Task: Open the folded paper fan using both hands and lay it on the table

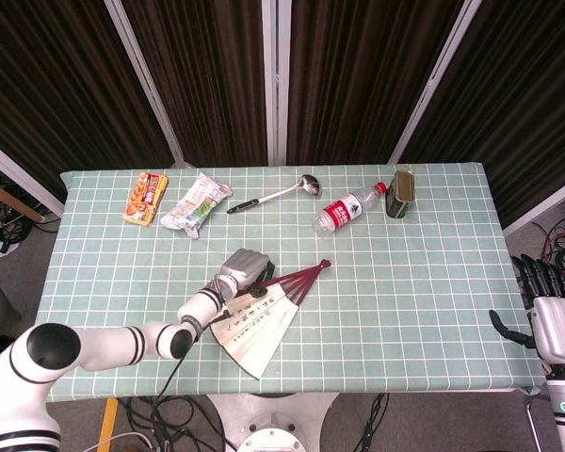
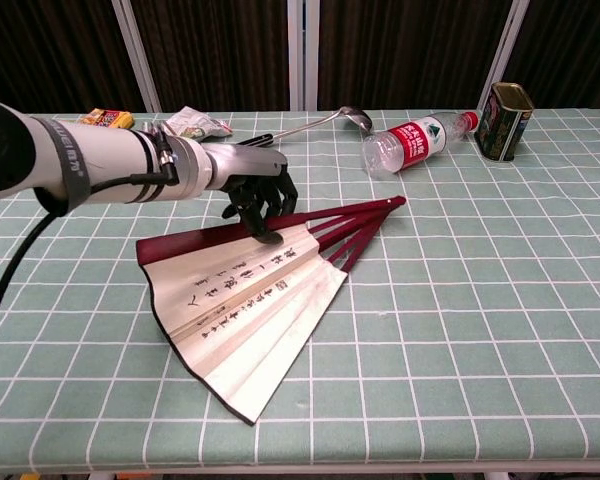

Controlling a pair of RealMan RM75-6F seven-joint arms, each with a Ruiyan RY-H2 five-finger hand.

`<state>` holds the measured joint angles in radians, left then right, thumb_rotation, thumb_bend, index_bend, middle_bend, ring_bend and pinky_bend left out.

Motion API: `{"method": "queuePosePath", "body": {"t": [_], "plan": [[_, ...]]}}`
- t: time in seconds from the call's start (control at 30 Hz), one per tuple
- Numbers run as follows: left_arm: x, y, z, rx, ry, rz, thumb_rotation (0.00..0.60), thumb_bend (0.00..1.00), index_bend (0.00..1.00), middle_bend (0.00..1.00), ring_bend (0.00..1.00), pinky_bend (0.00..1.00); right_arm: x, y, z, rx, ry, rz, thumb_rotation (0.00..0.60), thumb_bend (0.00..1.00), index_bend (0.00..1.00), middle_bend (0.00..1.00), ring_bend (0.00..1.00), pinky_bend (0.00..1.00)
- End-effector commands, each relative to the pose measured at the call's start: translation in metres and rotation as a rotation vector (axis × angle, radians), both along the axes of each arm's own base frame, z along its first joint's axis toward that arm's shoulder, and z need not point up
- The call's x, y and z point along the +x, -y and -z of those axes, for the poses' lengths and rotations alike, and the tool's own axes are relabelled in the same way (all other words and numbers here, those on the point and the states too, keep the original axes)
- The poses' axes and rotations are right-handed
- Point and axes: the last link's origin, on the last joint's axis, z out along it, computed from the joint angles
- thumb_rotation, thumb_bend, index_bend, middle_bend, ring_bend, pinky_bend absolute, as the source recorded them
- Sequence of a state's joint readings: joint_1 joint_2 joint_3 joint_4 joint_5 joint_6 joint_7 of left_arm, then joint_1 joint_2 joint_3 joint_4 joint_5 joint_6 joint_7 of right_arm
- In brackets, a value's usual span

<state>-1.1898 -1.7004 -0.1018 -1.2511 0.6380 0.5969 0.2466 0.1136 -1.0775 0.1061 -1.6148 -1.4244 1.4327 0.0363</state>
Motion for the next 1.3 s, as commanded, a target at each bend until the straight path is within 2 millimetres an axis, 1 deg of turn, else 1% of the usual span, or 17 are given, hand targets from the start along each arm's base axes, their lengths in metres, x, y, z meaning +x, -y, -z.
{"method": "queuePosePath", "body": {"t": [0.03, 0.1, 0.17, 0.23, 0.33, 0.43, 0.53, 0.63, 0.7, 0.83, 0.93, 1.0, 1.1, 1.3], "plan": [[-0.001, 0.001, -0.026, 0.051, 0.056, 0.013, 0.6, 0.36, 0.67, 0.73, 0.75, 0.85, 0.002, 0.004, 0.0, 0.016, 0.023, -0.009, 0.453, 0.23, 0.0, 0.05, 0.0, 0.0], [-0.002, 0.003, -0.043, 0.071, 0.101, 0.012, 0.6, 0.37, 0.67, 0.76, 0.77, 0.88, 0.006, 0.008, 0.002, 0.047, 0.052, -0.02, 0.466, 0.24, 0.0, 0.05, 0.0, 0.0], [-0.003, 0.008, -0.067, 0.099, 0.174, 0.01, 0.6, 0.38, 0.68, 0.77, 0.78, 0.9, 0.012, 0.012, 0.006, 0.117, 0.101, -0.041, 0.48, 0.26, 0.0, 0.05, 0.0, 0.0], [-0.007, 0.014, -0.091, 0.131, 0.231, 0.021, 0.6, 0.38, 0.68, 0.78, 0.78, 0.91, 0.02, 0.018, 0.013, 0.221, 0.177, -0.061, 0.498, 0.29, 0.01, 0.06, 0.0, 0.0], [-0.012, 0.022, -0.121, 0.177, 0.296, 0.045, 0.6, 0.38, 0.68, 0.78, 0.78, 0.91, 0.035, 0.029, 0.025, 0.372, 0.303, -0.093, 0.522, 0.32, 0.04, 0.09, 0.0, 0.0], [-0.019, 0.032, -0.146, 0.213, 0.384, 0.05, 0.6, 0.38, 0.68, 0.78, 0.78, 0.91, 0.049, 0.041, 0.036, 0.485, 0.405, -0.128, 0.532, 0.33, 0.09, 0.12, 0.0, 0.0], [-0.024, 0.042, -0.167, 0.241, 0.471, 0.056, 0.6, 0.38, 0.69, 0.79, 0.78, 0.91, 0.062, 0.051, 0.049, 0.574, 0.454, -0.16, 0.533, 0.32, 0.11, 0.14, 0.01, 0.0], [-0.028, 0.049, -0.185, 0.261, 0.528, 0.078, 0.6, 0.38, 0.69, 0.79, 0.78, 0.91, 0.078, 0.059, 0.062, 0.658, 0.511, -0.183, 0.537, 0.29, 0.12, 0.15, 0.02, 0.04], [-0.029, 0.053, -0.193, 0.269, 0.547, 0.096, 0.6, 0.38, 0.69, 0.79, 0.78, 0.91, 0.087, 0.065, 0.072, 0.705, 0.554, -0.186, 0.536, 0.28, 0.13, 0.15, 0.03, 0.07], [-0.027, 0.06, -0.206, 0.283, 0.586, 0.129, 0.6, 0.38, 0.69, 0.79, 0.78, 0.91, 0.102, 0.08, 0.094, 0.77, 0.622, -0.168, 0.544, 0.28, 0.14, 0.16, 0.05, 0.07], [-0.023, 0.063, -0.211, 0.29, 0.616, 0.152, 0.6, 0.38, 0.69, 0.79, 0.78, 0.91, 0.115, 0.092, 0.106, 0.774, 0.61, -0.194, 0.558, 0.27, 0.14, 0.18, 0.06, 0.08], [-0.019, 0.064, -0.212, 0.292, 0.624, 0.169, 0.6, 0.38, 0.69, 0.79, 0.78, 0.91, 0.127, 0.097, 0.113, 0.781, 0.618, -0.21, 0.559, 0.27, 0.14, 0.18, 0.06, 0.08], [-0.012, 0.066, -0.211, 0.3, 0.625, 0.204, 0.6, 0.38, 0.69, 0.79, 0.78, 0.9, 0.152, 0.107, 0.124, 0.803, 0.676, -0.234, 0.561, 0.27, 0.15, 0.19, 0.06, 0.08], [-0.001, 0.066, -0.206, 0.3, 0.634, 0.235, 0.6, 0.38, 0.69, 0.79, 0.78, 0.9, 0.191, 0.121, 0.134, 0.8, 0.741, -0.308, 0.562, 0.27, 0.15, 0.19, 0.06, 0.08]]}}
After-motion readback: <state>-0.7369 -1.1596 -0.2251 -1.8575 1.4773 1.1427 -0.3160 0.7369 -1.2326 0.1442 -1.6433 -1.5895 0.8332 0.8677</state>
